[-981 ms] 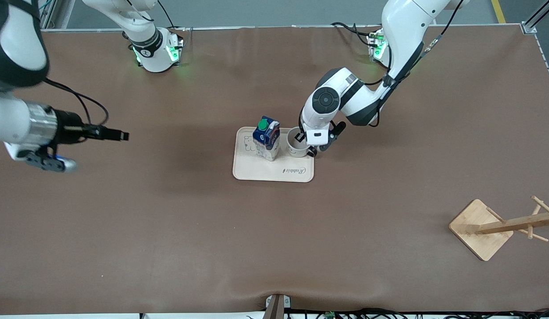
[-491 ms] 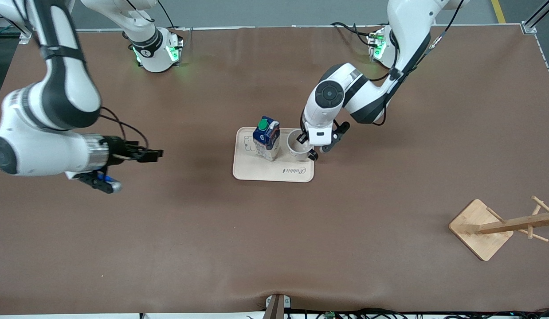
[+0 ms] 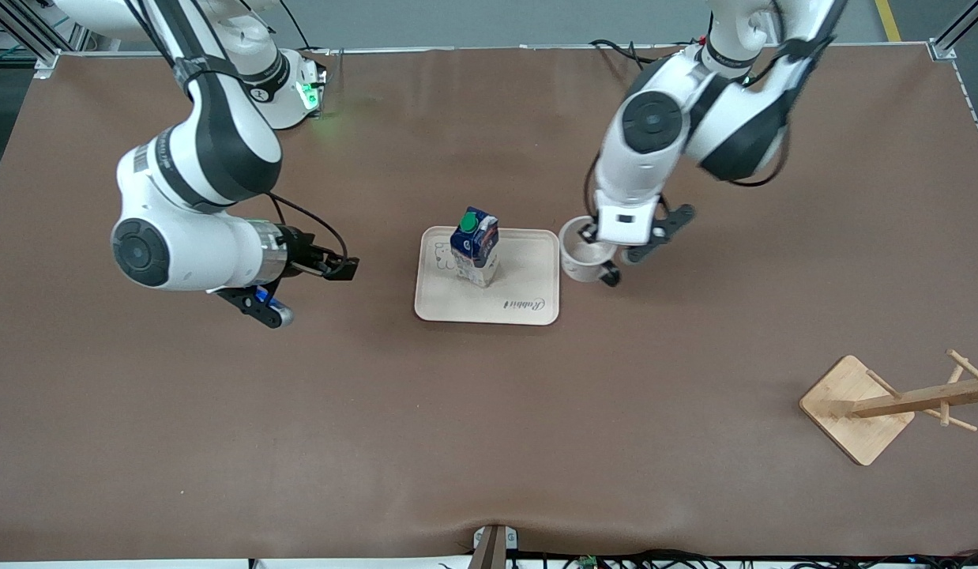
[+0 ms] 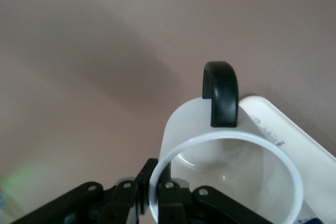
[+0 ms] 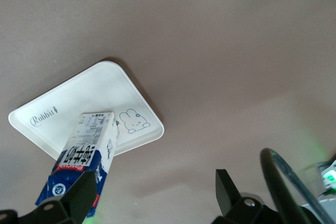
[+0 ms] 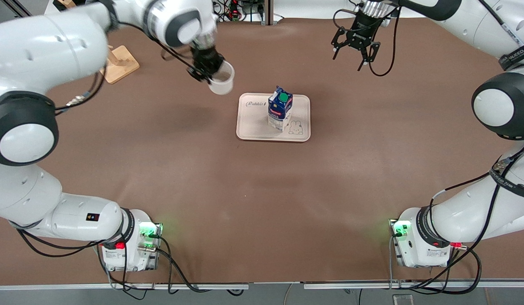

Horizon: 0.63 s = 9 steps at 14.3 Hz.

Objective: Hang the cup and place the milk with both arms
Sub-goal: 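Lift the mug with the left gripper while the right gripper reaches the carton, then carry the mug toward the wooden stand while the right gripper lifts the carton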

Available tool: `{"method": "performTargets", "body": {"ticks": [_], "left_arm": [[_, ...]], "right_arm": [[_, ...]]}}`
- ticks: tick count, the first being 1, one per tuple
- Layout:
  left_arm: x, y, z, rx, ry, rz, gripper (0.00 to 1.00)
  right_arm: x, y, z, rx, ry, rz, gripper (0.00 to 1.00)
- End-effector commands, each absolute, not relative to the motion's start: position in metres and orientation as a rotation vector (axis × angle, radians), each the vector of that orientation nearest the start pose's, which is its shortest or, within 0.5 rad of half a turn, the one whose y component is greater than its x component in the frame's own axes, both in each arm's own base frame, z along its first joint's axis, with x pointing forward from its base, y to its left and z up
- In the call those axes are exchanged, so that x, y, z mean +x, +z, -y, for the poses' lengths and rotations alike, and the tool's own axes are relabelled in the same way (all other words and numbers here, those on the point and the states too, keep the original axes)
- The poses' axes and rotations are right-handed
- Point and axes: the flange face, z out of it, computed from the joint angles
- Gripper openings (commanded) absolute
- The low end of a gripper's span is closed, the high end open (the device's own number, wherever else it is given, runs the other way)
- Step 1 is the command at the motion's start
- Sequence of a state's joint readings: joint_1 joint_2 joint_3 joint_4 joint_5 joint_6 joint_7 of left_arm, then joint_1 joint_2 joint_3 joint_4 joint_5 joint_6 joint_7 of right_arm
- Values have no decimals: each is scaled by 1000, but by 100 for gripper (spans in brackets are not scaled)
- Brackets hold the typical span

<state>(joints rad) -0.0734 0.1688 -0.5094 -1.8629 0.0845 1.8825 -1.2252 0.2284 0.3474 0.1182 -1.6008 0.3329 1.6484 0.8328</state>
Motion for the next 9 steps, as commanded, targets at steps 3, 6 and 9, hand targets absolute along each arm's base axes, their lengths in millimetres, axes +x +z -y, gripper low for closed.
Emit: {"method": "performTargets", "body": {"ticks": [3, 6, 9], "left_arm": [[539, 476, 232, -2924, 222, 730, 0], [559, 497, 178, -2956, 271, 619, 0], [569, 514, 142, -2998, 286, 464, 0]], "right_arm": [[540, 389, -323, -2805, 609, -909, 100], [518, 385, -376, -2746, 530, -1051, 100], [511, 388, -397, -2727, 504, -1062, 100]]}}
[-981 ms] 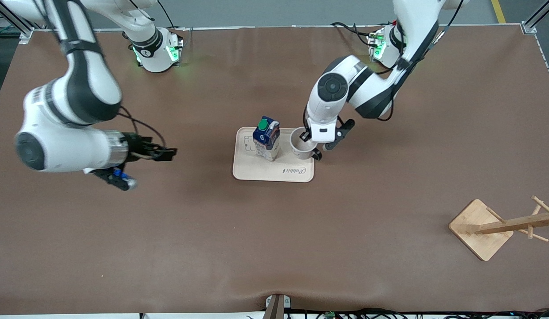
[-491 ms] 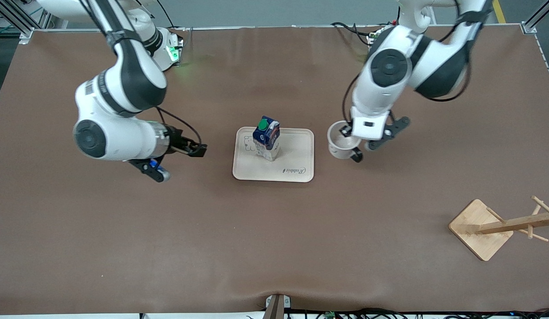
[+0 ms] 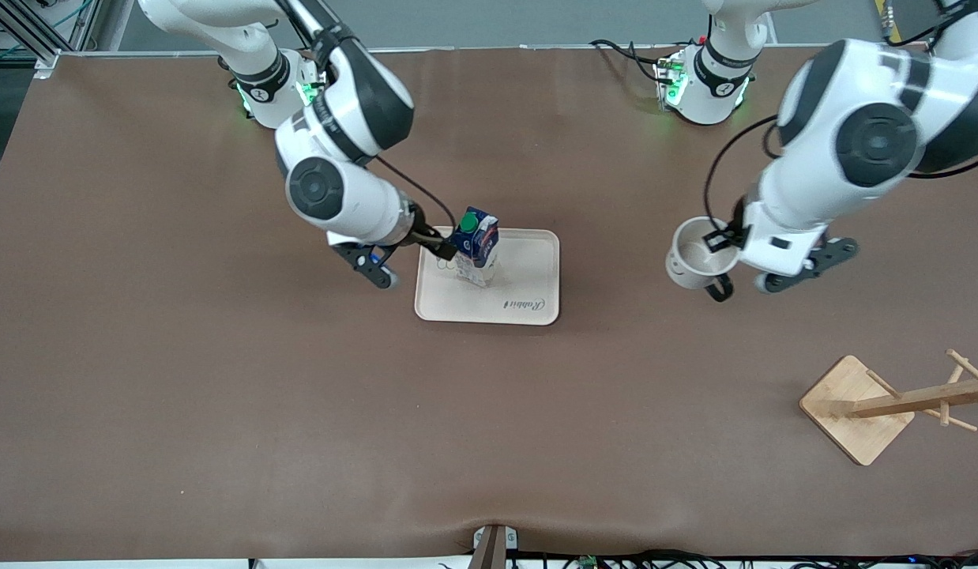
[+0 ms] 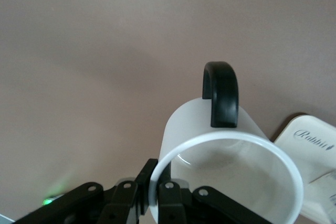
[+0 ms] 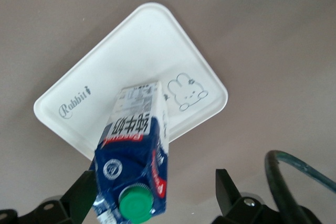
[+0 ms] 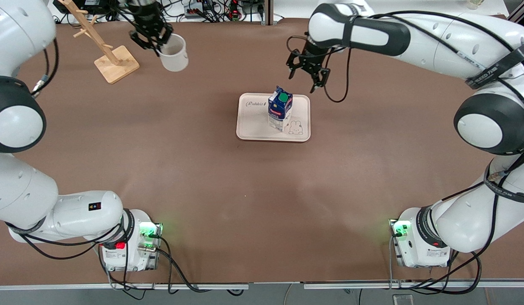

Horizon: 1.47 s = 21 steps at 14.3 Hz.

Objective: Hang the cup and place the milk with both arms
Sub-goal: 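Carry the mug toward the wooden stand while the right gripper lifts the carton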

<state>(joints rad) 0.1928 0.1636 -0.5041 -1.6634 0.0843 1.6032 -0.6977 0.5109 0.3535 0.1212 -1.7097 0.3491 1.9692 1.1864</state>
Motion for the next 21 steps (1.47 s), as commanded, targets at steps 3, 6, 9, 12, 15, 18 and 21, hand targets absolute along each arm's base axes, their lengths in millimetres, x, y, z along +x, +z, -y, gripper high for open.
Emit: {"method": "performTargets", "body": {"ticks": [3, 6, 9, 12, 15, 18, 21], "left_arm": [[580, 527, 104, -3034, 264, 361, 0], [594, 537, 51, -3049, 227, 224, 0], [611, 550, 1, -3084, 177, 102, 0], [617, 540, -44, -3068, 185, -35, 0], [628, 535, -66, -3043, 129, -148, 0], [638, 531, -90, -3015, 81, -244, 0], [650, 528, -108, -3016, 26, -301, 0]], "right_arm": [[505, 375, -418, -2705, 467, -1090, 100], [495, 363, -433, -2726, 468, -1076, 100], [487, 353, -449, -2729, 451, -1054, 100], [478, 333, -458, -2771, 467, -1039, 100], [477, 329, -452, -2811, 502, -1042, 4], [482, 343, -451, -2810, 515, -1040, 0], [503, 375, -433, -2800, 495, -1045, 0]]}}
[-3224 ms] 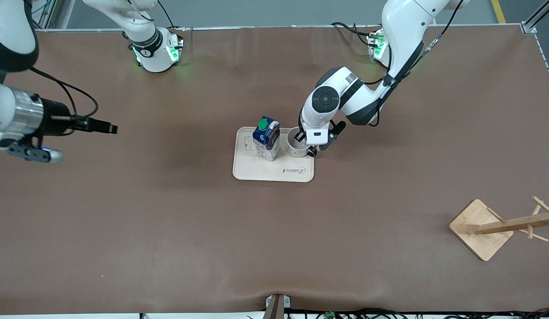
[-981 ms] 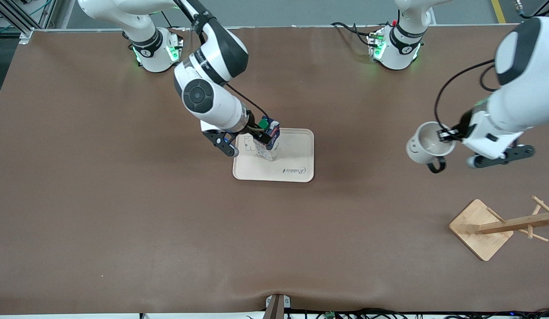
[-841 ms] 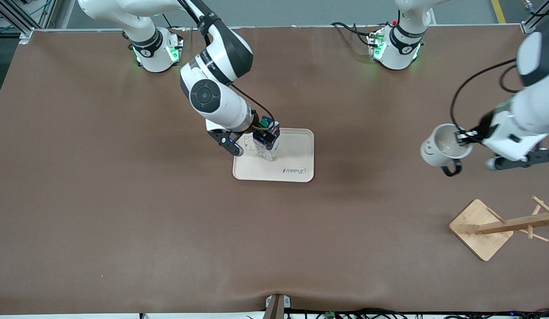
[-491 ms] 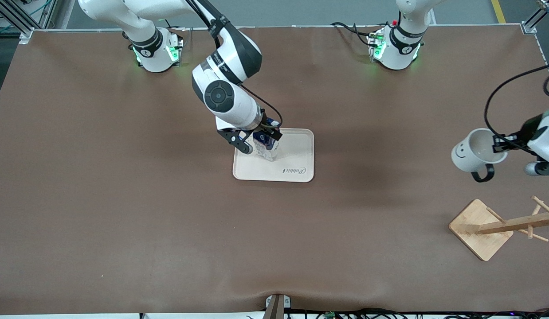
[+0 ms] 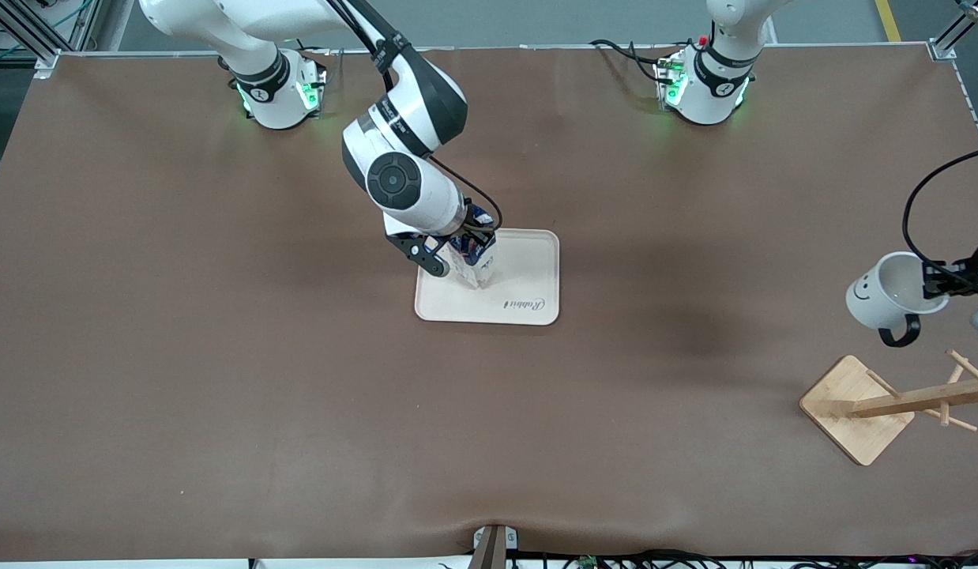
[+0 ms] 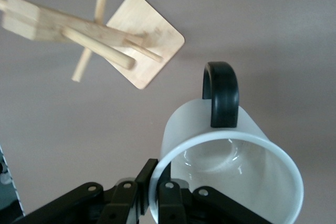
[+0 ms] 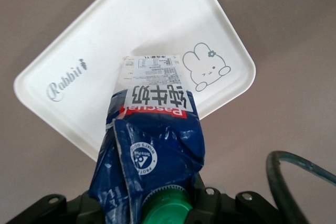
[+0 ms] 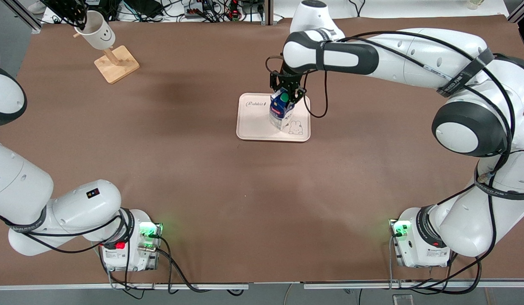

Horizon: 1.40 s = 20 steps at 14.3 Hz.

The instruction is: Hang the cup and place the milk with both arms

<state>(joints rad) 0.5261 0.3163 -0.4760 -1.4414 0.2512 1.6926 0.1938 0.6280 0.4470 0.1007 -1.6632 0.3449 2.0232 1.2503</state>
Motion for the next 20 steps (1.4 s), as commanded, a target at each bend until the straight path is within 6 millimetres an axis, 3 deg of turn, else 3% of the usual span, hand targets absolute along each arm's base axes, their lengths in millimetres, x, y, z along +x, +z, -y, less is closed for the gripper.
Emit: {"method": "performTargets", "body": {"ticks": [1, 4, 8, 10, 14, 16, 18, 20], "left_arm": [[653, 525, -118, -3015, 21, -328, 0], [661, 518, -129, -3010, -19, -362, 0], [664, 508, -135, -2972, 10, -423, 0], [664, 507, -136, -2971, 13, -437, 0], [663, 513, -135, -2962, 3, -435, 0], [660, 516, -139, -2956, 2, -452, 0], [657, 521, -151, -2951, -2, -462, 0], [657, 521, -153, -2947, -2, -468, 0]], "right_arm": [[518, 391, -419, -2798, 517, -1053, 0], [561, 434, -352, -2824, 617, -990, 0], [597, 440, -213, -2975, 678, -655, 0], [612, 437, -153, -2980, 677, -486, 0], [623, 408, -39, -3090, 680, -170, 0], [626, 394, 8, -3115, 643, -21, 0], [622, 374, 39, -3119, 641, 61, 0], [612, 348, 51, -3135, 677, 66, 0]]}}
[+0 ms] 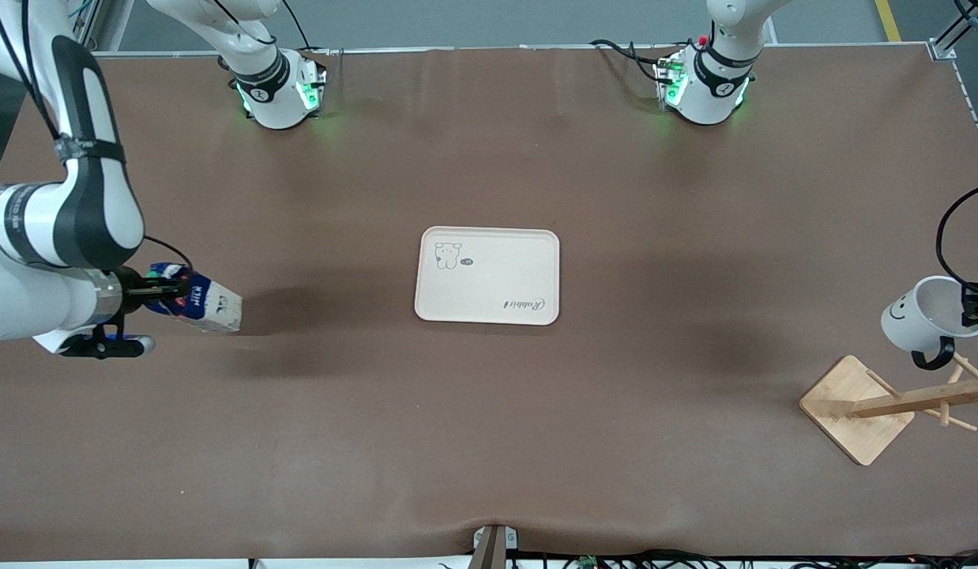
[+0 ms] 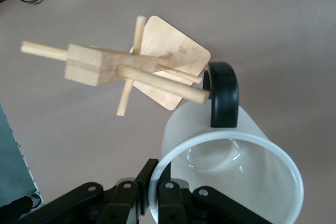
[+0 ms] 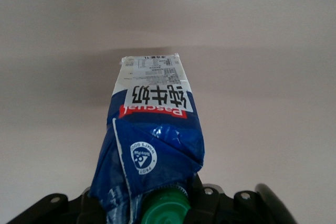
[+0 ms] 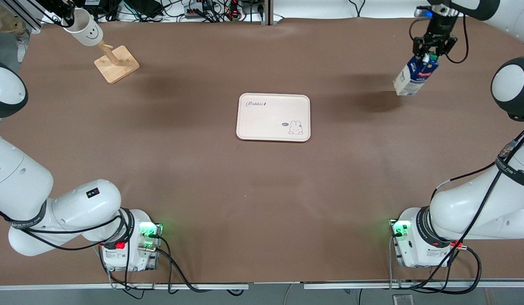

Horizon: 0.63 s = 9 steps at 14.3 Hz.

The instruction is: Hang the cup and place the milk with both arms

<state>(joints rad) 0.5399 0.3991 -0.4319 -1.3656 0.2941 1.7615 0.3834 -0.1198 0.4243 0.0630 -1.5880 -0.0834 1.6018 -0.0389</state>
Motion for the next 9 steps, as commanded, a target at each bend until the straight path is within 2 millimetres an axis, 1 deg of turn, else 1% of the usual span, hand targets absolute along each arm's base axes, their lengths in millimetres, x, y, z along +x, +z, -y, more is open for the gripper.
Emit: {"method": "performTargets", "body": {"ticks": [1, 3, 5, 6, 7, 8, 9], "left_arm": [[657, 522, -153, -2945, -3, -483, 0], [658, 520, -156, -2946, -2, -488, 0], [658, 525, -160, -2943, -16, -482, 0], [659, 525, -160, -2938, -14, -514, 0], [659, 525, -161, -2936, -13, -539, 0], [659, 526, -163, -2934, -18, -539, 0], [659, 527, -164, -2933, -19, -539, 0]], "right_arm": [[607, 337, 55, -3143, 693, 67, 0], [605, 331, 59, -3174, 653, 69, 0], [603, 327, 60, -3173, 668, 61, 0], [598, 318, 60, -3167, 684, 64, 0], [597, 313, 61, -3169, 672, 63, 0], [595, 312, 63, -3169, 670, 60, 22], [595, 311, 62, -3168, 672, 62, 38]]}}
